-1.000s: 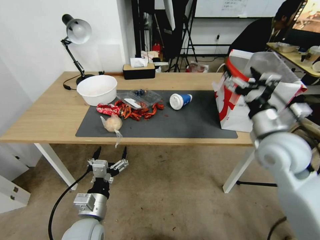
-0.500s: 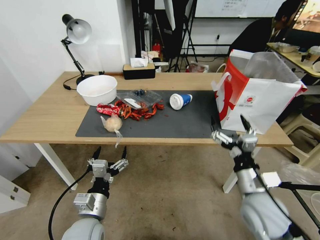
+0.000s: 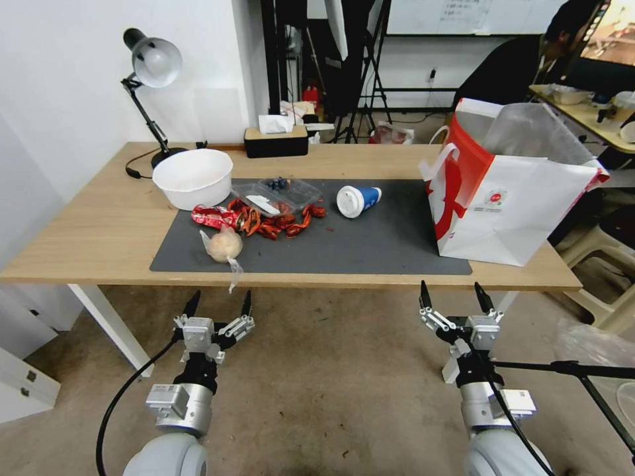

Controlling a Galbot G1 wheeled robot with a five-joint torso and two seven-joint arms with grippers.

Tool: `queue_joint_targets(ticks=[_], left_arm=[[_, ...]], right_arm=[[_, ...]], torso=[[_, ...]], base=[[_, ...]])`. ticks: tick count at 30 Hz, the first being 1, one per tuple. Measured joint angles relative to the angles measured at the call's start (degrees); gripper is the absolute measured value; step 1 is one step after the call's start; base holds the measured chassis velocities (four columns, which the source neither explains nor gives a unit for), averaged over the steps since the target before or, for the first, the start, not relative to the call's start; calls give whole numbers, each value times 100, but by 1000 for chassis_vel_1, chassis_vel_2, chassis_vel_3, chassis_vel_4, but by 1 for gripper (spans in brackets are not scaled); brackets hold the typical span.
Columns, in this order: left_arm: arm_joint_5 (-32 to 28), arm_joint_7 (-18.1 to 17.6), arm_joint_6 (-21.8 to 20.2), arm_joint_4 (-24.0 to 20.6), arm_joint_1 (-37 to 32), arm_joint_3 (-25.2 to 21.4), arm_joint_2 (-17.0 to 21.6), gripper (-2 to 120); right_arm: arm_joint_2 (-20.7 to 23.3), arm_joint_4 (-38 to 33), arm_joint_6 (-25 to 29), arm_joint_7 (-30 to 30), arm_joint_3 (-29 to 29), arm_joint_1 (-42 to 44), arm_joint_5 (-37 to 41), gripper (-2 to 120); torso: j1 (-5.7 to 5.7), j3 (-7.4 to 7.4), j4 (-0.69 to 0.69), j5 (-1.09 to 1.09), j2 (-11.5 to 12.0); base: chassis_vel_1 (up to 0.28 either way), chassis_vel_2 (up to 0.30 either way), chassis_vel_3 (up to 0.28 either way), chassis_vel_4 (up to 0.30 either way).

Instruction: Pick up the trash from the table and place it into the takeout bag.

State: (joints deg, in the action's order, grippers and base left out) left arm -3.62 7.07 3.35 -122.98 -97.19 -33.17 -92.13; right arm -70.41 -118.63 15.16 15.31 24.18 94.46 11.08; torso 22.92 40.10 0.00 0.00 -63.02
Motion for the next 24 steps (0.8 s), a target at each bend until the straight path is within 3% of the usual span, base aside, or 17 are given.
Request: queue_joint_targets(ticks=[8,24], left_arm=[[-16,-4,3,9,3,-21,0,99],[-18,-4,57,21,-25,-37,0,99]], right_arm=[[4,-32,-121,22,-92,-146,24,100],[336,-162,-1081,403,-646,-1369,426,100]], torso=[[0,0,-1,0,0],[0,1,0,0,0]], base=[[0,0,0,0],[0,0,0,0]])
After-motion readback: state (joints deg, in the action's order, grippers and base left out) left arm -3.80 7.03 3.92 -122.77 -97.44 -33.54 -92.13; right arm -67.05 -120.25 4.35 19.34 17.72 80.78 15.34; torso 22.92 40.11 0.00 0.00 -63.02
